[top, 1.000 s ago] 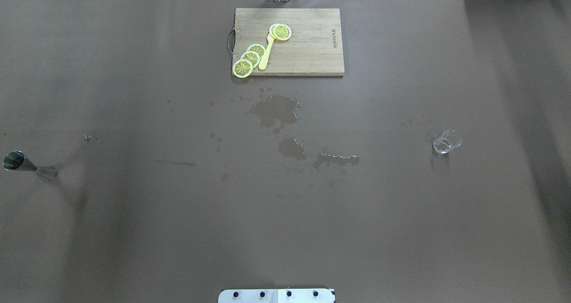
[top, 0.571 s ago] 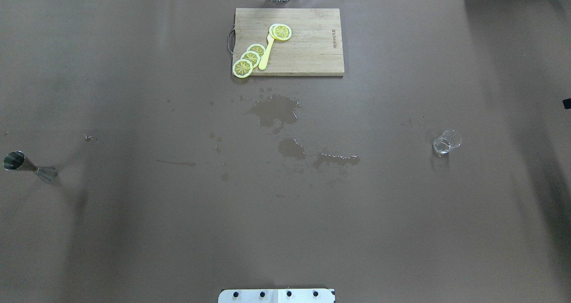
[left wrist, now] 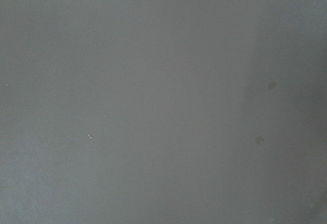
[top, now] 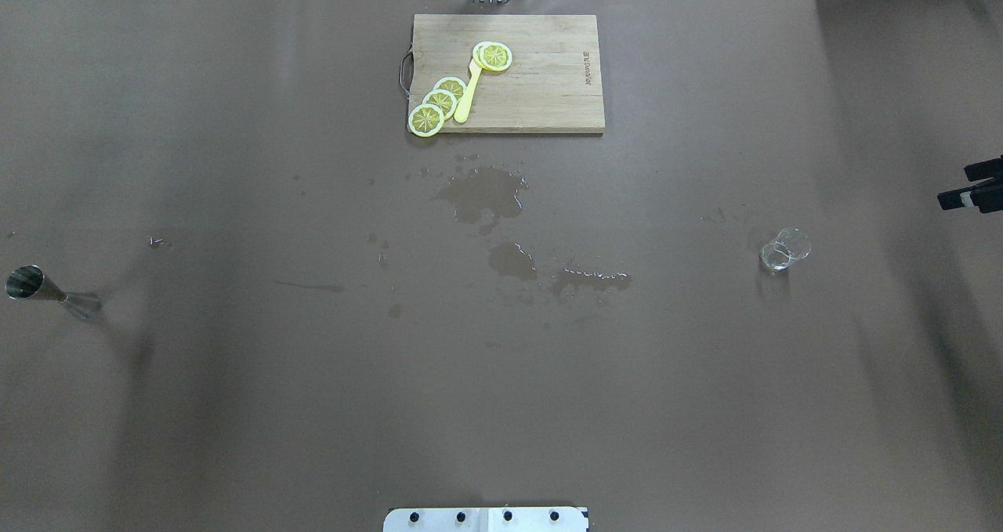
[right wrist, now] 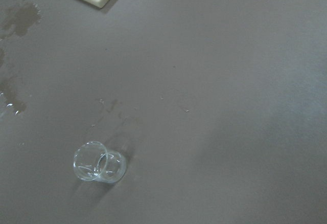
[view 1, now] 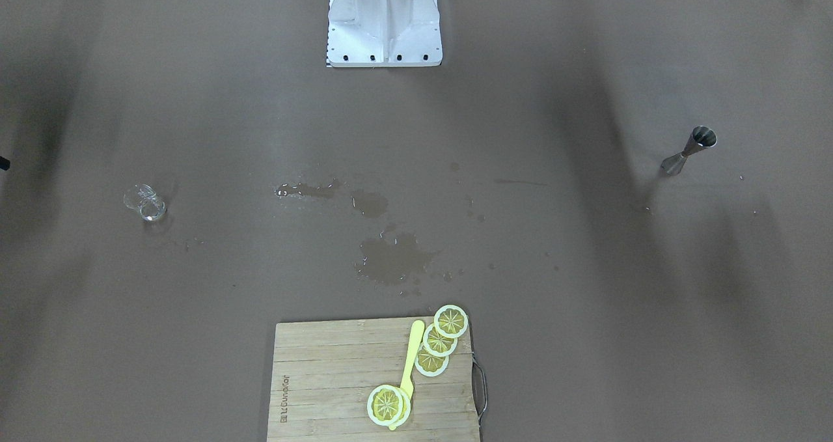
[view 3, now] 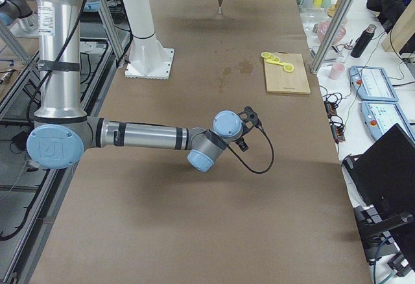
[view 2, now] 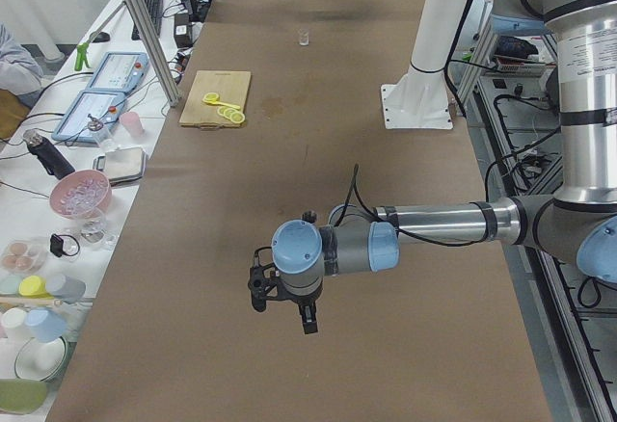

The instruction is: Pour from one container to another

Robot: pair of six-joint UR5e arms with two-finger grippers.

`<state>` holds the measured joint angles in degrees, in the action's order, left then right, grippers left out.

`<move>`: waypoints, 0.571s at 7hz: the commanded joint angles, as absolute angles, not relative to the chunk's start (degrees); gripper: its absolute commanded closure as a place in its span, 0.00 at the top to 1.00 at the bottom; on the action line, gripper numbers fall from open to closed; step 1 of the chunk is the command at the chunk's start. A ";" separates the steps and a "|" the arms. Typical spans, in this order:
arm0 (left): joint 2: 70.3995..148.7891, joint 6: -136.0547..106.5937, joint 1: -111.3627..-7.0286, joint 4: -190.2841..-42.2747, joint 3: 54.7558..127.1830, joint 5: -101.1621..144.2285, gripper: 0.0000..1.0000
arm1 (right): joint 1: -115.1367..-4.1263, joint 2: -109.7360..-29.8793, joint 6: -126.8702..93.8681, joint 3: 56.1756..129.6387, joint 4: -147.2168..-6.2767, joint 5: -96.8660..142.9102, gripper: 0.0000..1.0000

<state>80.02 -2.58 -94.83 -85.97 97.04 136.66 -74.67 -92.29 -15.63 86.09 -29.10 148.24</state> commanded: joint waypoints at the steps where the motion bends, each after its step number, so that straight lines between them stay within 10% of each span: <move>1: 80.24 -2.46 -94.83 -86.04 96.86 136.67 0.99 | -72.16 -91.93 -12.49 84.11 -22.07 148.79 1.00; 4: 80.24 -2.46 -94.92 -86.04 96.86 136.67 0.99 | -68.47 -88.26 -1.23 75.01 -8.74 148.28 1.00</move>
